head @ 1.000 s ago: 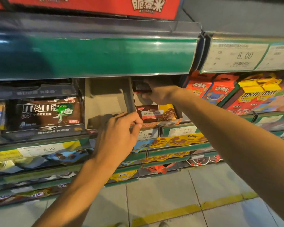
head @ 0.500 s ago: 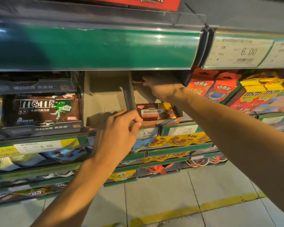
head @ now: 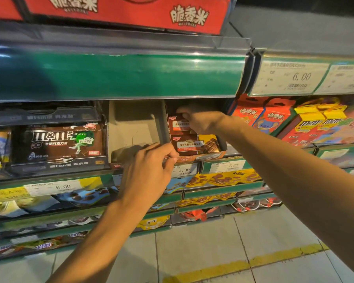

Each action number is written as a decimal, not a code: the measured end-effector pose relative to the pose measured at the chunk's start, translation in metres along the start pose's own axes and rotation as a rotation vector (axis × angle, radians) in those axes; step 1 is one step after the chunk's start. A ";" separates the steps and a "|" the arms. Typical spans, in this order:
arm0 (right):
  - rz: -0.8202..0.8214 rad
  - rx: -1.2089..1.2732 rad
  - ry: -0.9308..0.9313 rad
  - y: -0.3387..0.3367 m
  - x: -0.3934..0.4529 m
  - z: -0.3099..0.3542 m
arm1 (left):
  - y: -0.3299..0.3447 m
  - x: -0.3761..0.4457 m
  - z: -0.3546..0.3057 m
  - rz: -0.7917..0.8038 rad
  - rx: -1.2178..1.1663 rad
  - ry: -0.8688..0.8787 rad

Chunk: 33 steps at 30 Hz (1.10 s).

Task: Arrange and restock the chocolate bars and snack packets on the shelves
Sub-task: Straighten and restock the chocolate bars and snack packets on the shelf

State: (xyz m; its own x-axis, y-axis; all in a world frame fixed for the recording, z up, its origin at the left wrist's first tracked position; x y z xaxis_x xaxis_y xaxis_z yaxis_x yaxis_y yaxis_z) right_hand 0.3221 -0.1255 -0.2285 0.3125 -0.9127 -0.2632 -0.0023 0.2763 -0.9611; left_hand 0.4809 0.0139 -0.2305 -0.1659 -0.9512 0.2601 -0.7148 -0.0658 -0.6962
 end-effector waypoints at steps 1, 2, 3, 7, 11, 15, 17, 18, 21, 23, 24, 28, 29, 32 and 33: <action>0.001 0.008 0.007 -0.001 -0.005 -0.001 | 0.000 0.000 0.000 0.001 0.001 0.003; -0.024 0.014 0.010 -0.004 -0.012 0.003 | 0.000 0.000 0.001 0.001 0.003 0.006; -0.040 0.011 0.013 -0.007 -0.018 0.006 | 0.000 0.001 0.001 0.002 0.007 0.008; -0.038 0.021 0.004 -0.006 -0.038 0.014 | 0.001 0.002 0.002 -0.003 0.028 0.009; -0.097 0.077 0.010 0.003 -0.046 0.019 | 0.000 0.002 0.000 0.011 0.026 0.013; -0.278 0.136 0.072 0.002 -0.070 0.026 | -0.002 0.001 0.000 0.050 0.016 0.000; -0.376 0.176 0.092 0.000 -0.088 0.028 | -0.005 -0.001 -0.003 0.067 -0.012 -0.017; -0.414 0.209 0.095 -0.002 -0.100 0.029 | -0.008 -0.003 -0.005 0.067 -0.046 -0.038; -0.440 0.327 0.133 -0.007 -0.140 0.029 | -0.023 -0.013 -0.019 0.053 -0.118 -0.105; -0.416 0.383 0.150 -0.012 -0.168 0.027 | -0.035 -0.020 -0.036 0.029 -0.160 -0.134; -0.408 0.419 0.154 -0.016 -0.183 0.026 | -0.040 -0.025 -0.047 0.026 -0.198 -0.150; -0.360 0.564 0.200 -0.024 -0.248 0.018 | -0.044 -0.046 -0.092 0.121 -0.350 -0.222; -0.350 0.599 0.213 -0.022 -0.266 0.013 | -0.041 -0.053 -0.103 0.144 -0.364 -0.225; -0.347 0.723 0.306 -0.005 -0.322 -0.009 | -0.026 -0.072 -0.135 0.203 -0.434 -0.254; -0.349 0.760 0.349 0.002 -0.340 -0.018 | -0.019 -0.077 -0.147 0.221 -0.471 -0.267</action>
State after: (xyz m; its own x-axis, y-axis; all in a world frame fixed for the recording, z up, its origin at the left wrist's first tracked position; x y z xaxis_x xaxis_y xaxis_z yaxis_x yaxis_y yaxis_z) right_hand 0.1983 0.1803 -0.1427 -0.1278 -0.9870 -0.0972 0.7049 -0.0215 -0.7090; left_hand 0.4075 0.1327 -0.1386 -0.2121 -0.9741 -0.0781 -0.9178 0.2260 -0.3265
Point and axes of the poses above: each hand's wrist, its own x-axis towards the middle knuckle, its own y-axis out of the palm, z = x × y, the point moved 3 cm from there along x, towards the middle knuckle, and after that the axes turned 9 degrees about -x, right-handed, at the moved point
